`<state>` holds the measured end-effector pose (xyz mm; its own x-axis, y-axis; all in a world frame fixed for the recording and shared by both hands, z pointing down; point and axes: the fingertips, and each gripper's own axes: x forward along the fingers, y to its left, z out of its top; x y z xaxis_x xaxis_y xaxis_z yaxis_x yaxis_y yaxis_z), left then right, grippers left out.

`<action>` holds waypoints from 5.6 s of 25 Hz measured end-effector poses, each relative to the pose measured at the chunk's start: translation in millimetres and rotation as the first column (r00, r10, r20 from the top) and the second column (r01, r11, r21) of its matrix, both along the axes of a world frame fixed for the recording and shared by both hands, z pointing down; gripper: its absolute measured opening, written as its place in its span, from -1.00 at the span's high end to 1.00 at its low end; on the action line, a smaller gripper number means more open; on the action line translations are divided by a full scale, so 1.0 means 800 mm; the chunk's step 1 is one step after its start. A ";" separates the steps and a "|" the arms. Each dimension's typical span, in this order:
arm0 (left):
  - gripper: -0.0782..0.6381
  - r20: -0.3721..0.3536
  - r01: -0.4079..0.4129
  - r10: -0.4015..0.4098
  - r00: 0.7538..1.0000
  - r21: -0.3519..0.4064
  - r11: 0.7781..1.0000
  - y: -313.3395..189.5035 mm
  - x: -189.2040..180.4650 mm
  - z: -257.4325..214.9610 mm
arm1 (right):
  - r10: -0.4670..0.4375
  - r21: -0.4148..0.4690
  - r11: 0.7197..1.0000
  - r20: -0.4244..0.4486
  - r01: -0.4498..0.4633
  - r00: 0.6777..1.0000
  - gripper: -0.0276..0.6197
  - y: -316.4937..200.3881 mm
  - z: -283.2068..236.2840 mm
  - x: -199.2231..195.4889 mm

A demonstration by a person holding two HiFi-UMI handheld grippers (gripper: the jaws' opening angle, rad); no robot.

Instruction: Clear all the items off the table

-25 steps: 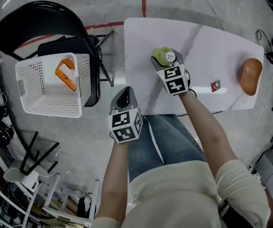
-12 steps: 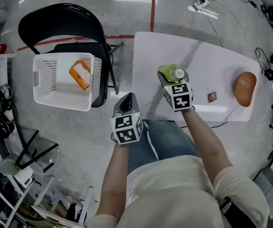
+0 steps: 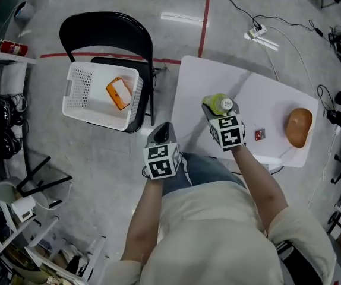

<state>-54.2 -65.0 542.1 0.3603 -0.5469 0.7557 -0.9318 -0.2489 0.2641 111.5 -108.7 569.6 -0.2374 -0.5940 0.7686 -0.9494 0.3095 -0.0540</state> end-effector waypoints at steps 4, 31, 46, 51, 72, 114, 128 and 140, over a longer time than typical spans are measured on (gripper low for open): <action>0.76 0.003 0.010 -0.010 1.000 0.017 1.000 0.004 -0.010 -0.022 | -0.041 0.011 0.999 0.016 0.041 0.999 0.09 0.011 -0.035 -0.018; 0.76 0.020 0.210 -0.215 0.976 0.157 0.965 0.015 -0.090 -0.129 | -0.341 0.086 0.938 0.064 0.336 0.938 0.09 0.027 -0.145 -0.123; 0.76 0.011 0.240 -0.243 0.970 0.128 0.962 -0.012 -0.156 -0.113 | -0.354 0.059 0.935 0.049 0.351 0.934 0.09 -0.004 -0.136 -0.180; 0.76 0.020 0.238 -0.242 0.970 0.124 0.963 -0.037 -0.194 -0.115 | -0.357 0.048 0.934 0.046 0.355 0.933 0.09 -0.030 -0.137 -0.217; 0.76 0.019 0.371 -0.372 0.928 0.049 0.927 -0.108 -0.373 -0.076 | -0.510 0.022 0.860 0.050 0.509 0.859 0.09 -0.126 -0.119 -0.419; 0.76 0.025 0.509 -0.509 0.860 -0.085 0.856 -0.191 -0.537 0.075 | -0.719 -0.075 0.691 0.030 0.719 0.694 0.08 -0.198 0.173 -0.691; 0.76 -0.002 0.514 -0.517 0.856 -0.112 0.851 -0.199 -0.541 0.096 | -0.748 -0.087 0.660 0.019 0.747 0.663 0.07 -0.197 0.235 -0.721; 0.76 0.005 0.523 -0.525 0.851 -0.108 0.846 -0.195 -0.541 0.097 | -0.754 -0.096 0.649 0.051 0.755 0.655 -0.06 -0.187 0.237 -0.724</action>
<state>-487.3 -221.4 619.3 0.0604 -0.5802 0.8123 -0.9091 0.3042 0.2848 -467.5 -257.9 759.1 -0.5736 -0.1291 0.8089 -0.3902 0.9113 -0.1312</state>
